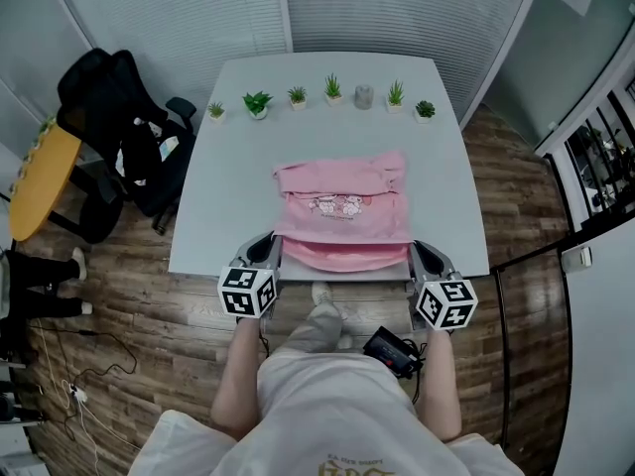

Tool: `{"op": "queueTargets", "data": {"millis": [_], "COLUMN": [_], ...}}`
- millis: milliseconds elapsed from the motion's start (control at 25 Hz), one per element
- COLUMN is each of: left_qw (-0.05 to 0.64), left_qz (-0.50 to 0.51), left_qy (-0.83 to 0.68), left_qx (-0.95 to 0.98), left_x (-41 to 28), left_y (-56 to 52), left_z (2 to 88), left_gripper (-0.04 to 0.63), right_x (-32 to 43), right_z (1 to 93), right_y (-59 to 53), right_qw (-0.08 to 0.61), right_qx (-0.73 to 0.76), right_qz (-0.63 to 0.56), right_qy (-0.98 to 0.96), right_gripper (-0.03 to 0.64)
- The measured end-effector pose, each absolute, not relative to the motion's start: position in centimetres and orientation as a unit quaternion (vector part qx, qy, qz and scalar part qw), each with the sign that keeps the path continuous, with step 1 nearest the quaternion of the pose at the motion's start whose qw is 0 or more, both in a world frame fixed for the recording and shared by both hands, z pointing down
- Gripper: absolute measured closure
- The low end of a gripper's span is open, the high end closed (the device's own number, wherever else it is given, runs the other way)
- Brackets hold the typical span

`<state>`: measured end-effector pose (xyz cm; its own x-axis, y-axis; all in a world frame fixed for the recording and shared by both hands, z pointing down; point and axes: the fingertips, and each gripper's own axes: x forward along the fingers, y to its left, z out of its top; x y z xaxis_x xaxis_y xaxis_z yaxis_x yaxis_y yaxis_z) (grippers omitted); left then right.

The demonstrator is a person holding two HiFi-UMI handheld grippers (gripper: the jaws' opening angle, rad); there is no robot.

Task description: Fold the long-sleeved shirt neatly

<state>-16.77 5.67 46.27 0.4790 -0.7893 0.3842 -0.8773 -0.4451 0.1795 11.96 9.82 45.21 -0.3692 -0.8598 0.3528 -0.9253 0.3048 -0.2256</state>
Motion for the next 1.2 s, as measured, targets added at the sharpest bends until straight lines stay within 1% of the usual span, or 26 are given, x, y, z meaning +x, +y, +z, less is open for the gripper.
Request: {"op": "queueTargets", "data": {"millis": [240, 680, 1200], "left_qw": [0.175, 0.198, 0.219], "left_qz": [0.11, 0.105, 0.116], "left_qy": [-0.493, -0.497, -0.498], "left_qx": [0.845, 0.838, 0.831], "left_x": [-16.1, -15.4, -15.4], "left_y": [2.6, -4.7, -12.7], "left_z": [45.4, 46.0, 47.9], "left_gripper": [0.58, 0.58, 0.58], "right_x": [12.3, 13.4, 13.3], "right_z": [45.4, 44.8, 46.0], "right_y": [6.7, -1.2, -10.1], "right_qw": [0.078, 0.078, 0.087], "right_qx": [0.558, 0.551, 0.539], "right_qz": [0.203, 0.205, 0.214], "right_qy": [-0.801, -0.805, -0.81], "right_gripper": [0.597, 0.597, 0.598]}}
